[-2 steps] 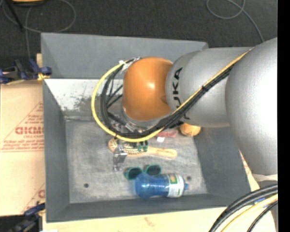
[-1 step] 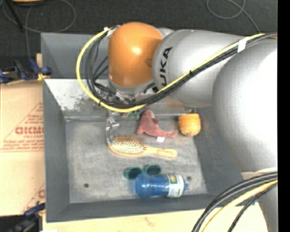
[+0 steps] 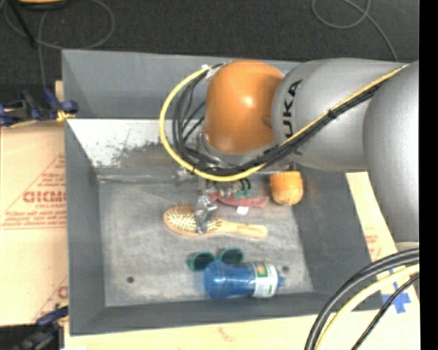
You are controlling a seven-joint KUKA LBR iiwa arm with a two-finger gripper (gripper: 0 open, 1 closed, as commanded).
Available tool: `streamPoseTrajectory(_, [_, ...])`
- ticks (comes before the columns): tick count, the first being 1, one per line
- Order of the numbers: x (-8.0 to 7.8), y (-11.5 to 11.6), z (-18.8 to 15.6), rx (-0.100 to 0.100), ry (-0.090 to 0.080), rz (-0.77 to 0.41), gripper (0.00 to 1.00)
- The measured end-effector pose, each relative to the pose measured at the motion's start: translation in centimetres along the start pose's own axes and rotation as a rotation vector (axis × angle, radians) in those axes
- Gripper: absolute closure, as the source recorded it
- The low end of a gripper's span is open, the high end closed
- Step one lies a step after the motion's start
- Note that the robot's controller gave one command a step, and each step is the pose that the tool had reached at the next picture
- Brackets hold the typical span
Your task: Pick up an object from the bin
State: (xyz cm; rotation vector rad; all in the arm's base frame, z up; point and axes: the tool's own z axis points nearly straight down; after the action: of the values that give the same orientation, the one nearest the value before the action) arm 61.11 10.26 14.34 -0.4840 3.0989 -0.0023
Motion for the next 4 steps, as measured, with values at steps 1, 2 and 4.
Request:
streamPoseTrajectory(1, [0.6,-1.7,6.7,-0.002,-0.004,0.073,0.0])
streamPoseTrajectory(2, [4.8,-5.1,6.8,-0.003,-0.012,0.1,1.0])
streamPoseTrajectory(4, [4.8,-5.1,6.5,-0.003,-0.01,0.102,1.0])
